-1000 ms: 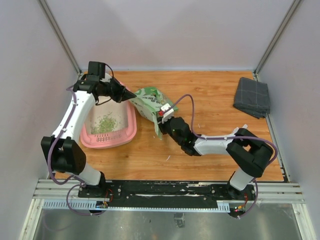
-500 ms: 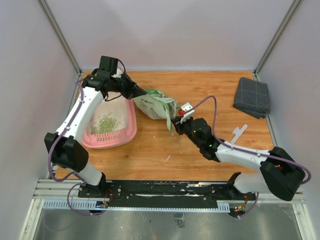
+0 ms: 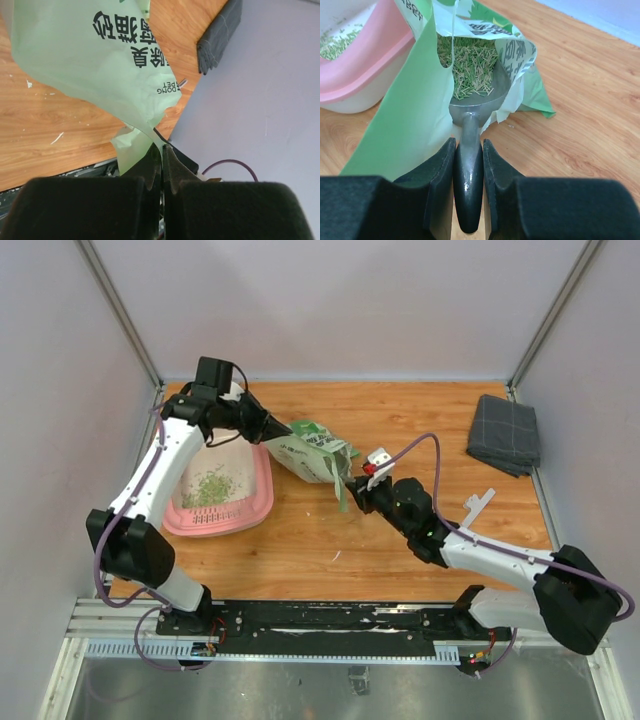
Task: Fill the litter box with clean litter
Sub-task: 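Scoop the cat litter from the cat litter bag.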
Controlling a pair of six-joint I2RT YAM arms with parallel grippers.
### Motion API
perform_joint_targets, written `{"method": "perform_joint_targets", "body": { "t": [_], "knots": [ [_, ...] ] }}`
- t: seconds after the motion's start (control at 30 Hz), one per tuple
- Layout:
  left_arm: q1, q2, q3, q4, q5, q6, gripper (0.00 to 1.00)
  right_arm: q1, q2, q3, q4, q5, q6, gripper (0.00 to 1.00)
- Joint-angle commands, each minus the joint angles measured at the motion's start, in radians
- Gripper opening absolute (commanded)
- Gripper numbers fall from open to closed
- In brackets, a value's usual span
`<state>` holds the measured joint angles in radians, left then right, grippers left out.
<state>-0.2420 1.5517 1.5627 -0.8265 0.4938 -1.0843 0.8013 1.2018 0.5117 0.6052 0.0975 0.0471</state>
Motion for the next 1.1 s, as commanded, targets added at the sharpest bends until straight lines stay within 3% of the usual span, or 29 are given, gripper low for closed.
{"method": "perform_joint_targets", "body": {
  "t": [0.0, 0.3, 0.57, 1.07],
  "knots": [
    [0.031, -0.044, 0.041, 0.029, 0.029, 0.033, 0.0, -0.012, -0.084, -0.022, 0.056, -0.041, -0.025, 0.01],
    [0.033, -0.057, 0.041, 0.003, 0.005, 0.028, 0.1, -0.011, -0.171, -0.046, 0.041, -0.064, -0.15, 0.01],
    [0.033, -0.041, 0.098, -0.024, -0.003, 0.018, 0.36, -0.012, -0.28, -0.104, 0.022, -0.049, -0.139, 0.01],
    [0.034, -0.038, 0.116, -0.035, -0.015, 0.009, 0.39, -0.012, -0.449, -0.177, -0.06, -0.007, -0.135, 0.01]
  ]
}}
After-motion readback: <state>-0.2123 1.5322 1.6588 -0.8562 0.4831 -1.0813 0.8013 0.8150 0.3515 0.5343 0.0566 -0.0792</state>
